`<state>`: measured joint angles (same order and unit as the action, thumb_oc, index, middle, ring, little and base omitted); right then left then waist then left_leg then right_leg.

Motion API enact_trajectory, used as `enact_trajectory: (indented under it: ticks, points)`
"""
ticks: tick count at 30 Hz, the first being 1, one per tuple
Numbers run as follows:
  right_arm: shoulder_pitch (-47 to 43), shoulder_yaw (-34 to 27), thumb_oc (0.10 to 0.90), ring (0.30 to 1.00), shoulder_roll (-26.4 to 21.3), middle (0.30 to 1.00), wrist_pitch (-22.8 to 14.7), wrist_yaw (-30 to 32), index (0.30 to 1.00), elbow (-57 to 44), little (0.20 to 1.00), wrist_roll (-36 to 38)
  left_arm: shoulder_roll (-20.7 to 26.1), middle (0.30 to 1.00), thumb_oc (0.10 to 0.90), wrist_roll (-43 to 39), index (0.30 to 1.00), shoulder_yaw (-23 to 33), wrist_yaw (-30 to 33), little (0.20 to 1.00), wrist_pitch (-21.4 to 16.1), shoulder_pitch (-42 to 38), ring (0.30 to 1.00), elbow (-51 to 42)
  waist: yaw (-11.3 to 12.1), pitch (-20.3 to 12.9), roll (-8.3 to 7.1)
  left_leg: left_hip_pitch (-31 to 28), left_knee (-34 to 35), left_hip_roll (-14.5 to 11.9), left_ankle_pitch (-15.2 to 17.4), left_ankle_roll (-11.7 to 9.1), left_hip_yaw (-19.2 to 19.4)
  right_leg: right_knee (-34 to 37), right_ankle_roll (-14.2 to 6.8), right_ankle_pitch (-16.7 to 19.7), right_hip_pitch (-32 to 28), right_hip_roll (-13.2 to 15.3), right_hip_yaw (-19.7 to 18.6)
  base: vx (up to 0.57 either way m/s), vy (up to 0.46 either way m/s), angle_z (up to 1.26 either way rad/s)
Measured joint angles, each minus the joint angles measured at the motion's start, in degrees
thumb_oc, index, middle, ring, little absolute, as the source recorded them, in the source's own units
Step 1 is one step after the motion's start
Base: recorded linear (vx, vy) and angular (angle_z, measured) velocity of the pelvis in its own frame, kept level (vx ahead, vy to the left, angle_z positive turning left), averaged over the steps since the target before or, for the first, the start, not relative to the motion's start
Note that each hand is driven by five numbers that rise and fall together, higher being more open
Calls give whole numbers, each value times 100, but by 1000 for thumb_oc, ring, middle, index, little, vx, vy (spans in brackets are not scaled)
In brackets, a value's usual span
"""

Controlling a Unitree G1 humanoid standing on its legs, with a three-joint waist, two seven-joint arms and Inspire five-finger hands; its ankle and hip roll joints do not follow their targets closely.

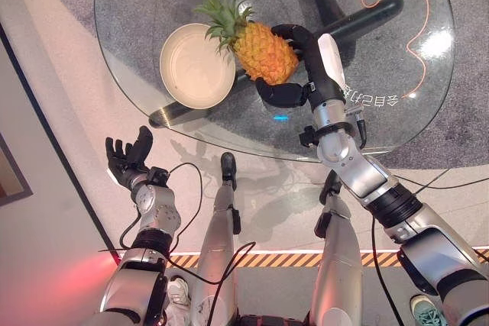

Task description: Pick up the fruit to the plate

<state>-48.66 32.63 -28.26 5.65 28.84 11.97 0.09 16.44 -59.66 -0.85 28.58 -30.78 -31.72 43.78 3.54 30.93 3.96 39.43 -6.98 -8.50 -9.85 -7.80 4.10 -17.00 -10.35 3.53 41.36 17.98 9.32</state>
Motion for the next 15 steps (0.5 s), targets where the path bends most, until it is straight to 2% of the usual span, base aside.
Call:
enact_trajectory:
  ticks: [4,15]
  points:
    - [0,-112,100,300,11,300,-41,0,300,0,200,-1,1,900,800,40,900,0,110,900,-163,-77,900,-233,-33,1,-2,28,0,-3,1,-1,-5,16,0,0,8,-3,18,0,0,0]
    - [250,-246,100,300,65,300,-324,-2,300,-367,200,-12,44,900,800,1010,900,4,384,900,-643,-181,900,-1169,-44,6,-10,89,0,-16,1,-2,-29,18,11,-9,40,-9,72,0,0,0]
